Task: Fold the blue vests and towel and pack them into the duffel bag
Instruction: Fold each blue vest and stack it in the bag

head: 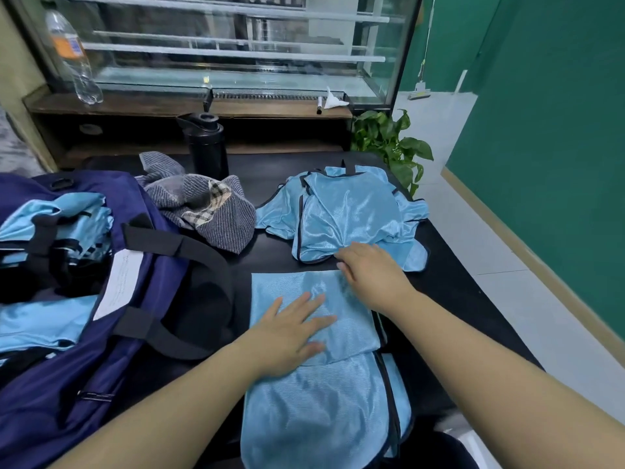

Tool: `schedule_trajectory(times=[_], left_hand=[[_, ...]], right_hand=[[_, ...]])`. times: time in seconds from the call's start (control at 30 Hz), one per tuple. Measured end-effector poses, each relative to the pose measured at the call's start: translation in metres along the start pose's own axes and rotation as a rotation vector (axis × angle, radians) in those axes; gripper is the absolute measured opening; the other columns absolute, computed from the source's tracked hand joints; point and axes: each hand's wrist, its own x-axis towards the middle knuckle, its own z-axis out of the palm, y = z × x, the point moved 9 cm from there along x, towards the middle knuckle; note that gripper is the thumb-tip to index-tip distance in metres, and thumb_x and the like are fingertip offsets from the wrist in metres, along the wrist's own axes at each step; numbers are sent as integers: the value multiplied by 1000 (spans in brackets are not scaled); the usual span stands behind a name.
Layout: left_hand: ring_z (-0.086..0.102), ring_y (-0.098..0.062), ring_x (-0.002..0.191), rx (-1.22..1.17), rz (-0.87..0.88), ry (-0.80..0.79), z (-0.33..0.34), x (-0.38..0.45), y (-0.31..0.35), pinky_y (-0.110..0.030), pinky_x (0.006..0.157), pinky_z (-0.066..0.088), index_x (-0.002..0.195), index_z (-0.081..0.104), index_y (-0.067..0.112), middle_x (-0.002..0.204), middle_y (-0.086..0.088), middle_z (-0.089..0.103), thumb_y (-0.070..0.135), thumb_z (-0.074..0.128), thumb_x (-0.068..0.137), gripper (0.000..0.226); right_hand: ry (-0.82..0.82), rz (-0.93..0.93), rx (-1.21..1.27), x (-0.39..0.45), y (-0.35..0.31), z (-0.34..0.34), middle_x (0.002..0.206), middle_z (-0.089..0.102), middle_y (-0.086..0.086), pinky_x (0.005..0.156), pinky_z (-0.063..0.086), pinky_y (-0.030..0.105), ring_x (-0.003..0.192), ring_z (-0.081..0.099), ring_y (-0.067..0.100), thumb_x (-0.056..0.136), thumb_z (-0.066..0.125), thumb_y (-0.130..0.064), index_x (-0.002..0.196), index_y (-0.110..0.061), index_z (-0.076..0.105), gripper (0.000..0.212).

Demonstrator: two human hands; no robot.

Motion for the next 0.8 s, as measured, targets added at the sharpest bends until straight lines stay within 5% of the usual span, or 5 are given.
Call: schedule_trajectory(times=[0.2, 0.4, 0.5, 0.6, 0.8], left_hand=[[-28, -1, 138, 21, -4, -18, 10, -4, -11, -40, 118, -13, 147, -16, 40, 147, 20, -31, 75, -5, 70, 85], [33, -18, 129, -76, -149, 147, -40, 20, -36, -37, 102, 28, 130, 46, 35, 134, 8, 41, 42, 31, 101, 33], [34, -20, 124, 64, -298, 195, -62, 30, -66, -39, 99, 29, 130, 43, 29, 132, 4, 40, 37, 42, 98, 33], [35, -21, 122, 60, -383, 115, -64, 35, -91, -39, 98, 30, 131, 41, 24, 131, 0, 40, 41, 49, 95, 40], [34, -16, 103, -64, -396, 28, -58, 41, -105, -34, 85, 31, 108, 42, 27, 106, 4, 37, 42, 59, 91, 28]], right_hand=[[-488, 145, -139, -7, 32, 55, 161, 8, -2, 116, -4, 52, 148, -1, 18, 104, 26, -24, 154, -16, 9, 53], [-539, 241, 186, 9, 48, 51, 134, 46, 1, 105, 38, 39, 126, 46, 24, 86, 60, -23, 129, -24, 52, 43], [-598, 331, 213, 14, 59, 35, 122, 54, -3, 99, 40, 32, 115, 52, 19, 83, 59, -31, 123, -22, 58, 41], [-586, 365, 232, 21, 73, 28, 75, 50, -2, 67, 36, 31, 71, 45, 20, 67, 49, -28, 68, -16, 53, 12], [-643, 318, 145, 4, 79, 32, 111, 61, 0, 95, 46, 35, 106, 58, 22, 80, 70, -27, 114, -16, 59, 38]])
